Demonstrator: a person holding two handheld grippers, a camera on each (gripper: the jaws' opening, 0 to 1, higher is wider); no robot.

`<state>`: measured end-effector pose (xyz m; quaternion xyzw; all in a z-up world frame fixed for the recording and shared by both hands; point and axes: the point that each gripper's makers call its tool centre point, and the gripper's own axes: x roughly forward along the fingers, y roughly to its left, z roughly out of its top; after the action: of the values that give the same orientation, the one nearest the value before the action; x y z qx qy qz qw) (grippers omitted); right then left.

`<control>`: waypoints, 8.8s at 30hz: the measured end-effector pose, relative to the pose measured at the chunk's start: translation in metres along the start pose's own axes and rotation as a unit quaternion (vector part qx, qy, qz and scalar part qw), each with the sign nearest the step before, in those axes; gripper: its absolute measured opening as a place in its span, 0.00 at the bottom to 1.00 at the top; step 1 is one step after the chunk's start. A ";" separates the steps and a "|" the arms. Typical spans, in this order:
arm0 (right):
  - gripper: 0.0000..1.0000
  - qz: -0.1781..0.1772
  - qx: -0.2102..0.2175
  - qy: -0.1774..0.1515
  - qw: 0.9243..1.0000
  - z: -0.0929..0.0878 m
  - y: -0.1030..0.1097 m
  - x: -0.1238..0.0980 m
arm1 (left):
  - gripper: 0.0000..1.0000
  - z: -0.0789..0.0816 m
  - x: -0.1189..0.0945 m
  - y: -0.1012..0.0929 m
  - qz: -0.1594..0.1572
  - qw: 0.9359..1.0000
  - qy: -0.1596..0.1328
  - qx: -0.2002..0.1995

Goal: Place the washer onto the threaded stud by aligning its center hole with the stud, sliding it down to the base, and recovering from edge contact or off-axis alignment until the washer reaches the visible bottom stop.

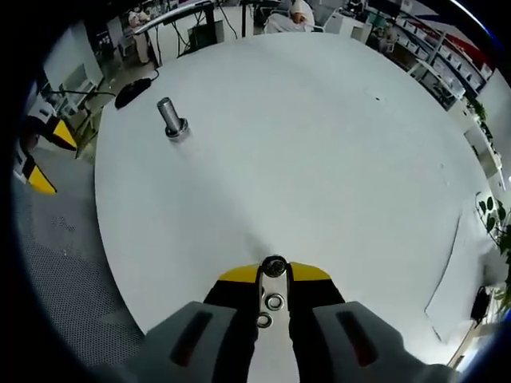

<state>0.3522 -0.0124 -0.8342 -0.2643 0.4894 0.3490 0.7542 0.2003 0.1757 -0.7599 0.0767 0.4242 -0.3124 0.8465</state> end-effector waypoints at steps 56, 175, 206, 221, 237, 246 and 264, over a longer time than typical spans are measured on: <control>0.22 -0.009 0.083 0.018 0.996 -0.070 0.009 -0.016 | 0.32 -0.003 0.001 -0.002 -0.004 1.000 0.006 -0.003; 0.13 -0.003 -0.006 -0.030 1.000 -0.027 0.004 -0.020 | 0.31 -0.003 0.001 -0.002 0.000 1.000 0.008 0.020; 0.14 -0.015 -0.063 -0.072 0.995 0.011 0.008 -0.029 | 0.31 -0.003 0.001 -0.002 0.000 1.000 0.008 0.019; 0.14 -0.011 -0.065 -0.054 0.996 0.010 0.007 -0.021 | 0.31 -0.003 0.001 -0.001 0.000 1.000 0.009 0.020; 0.14 0.005 -0.081 -0.015 0.997 -0.002 0.006 0.001 | 0.31 -0.005 0.001 -0.001 -0.001 1.000 0.014 0.020; 0.14 0.016 -0.078 0.009 0.997 -0.011 0.004 0.020 | 0.31 -0.008 0.002 0.000 0.001 1.000 0.019 0.018; 0.19 0.028 -0.044 0.014 0.999 -0.018 0.006 0.019 | 0.30 -0.012 0.003 -0.002 0.000 0.999 0.028 0.022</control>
<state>0.3423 -0.0171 -0.8587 -0.2888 0.4914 0.3872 0.7247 0.1928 0.1775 -0.7694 0.1042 0.4408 -0.3196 0.8323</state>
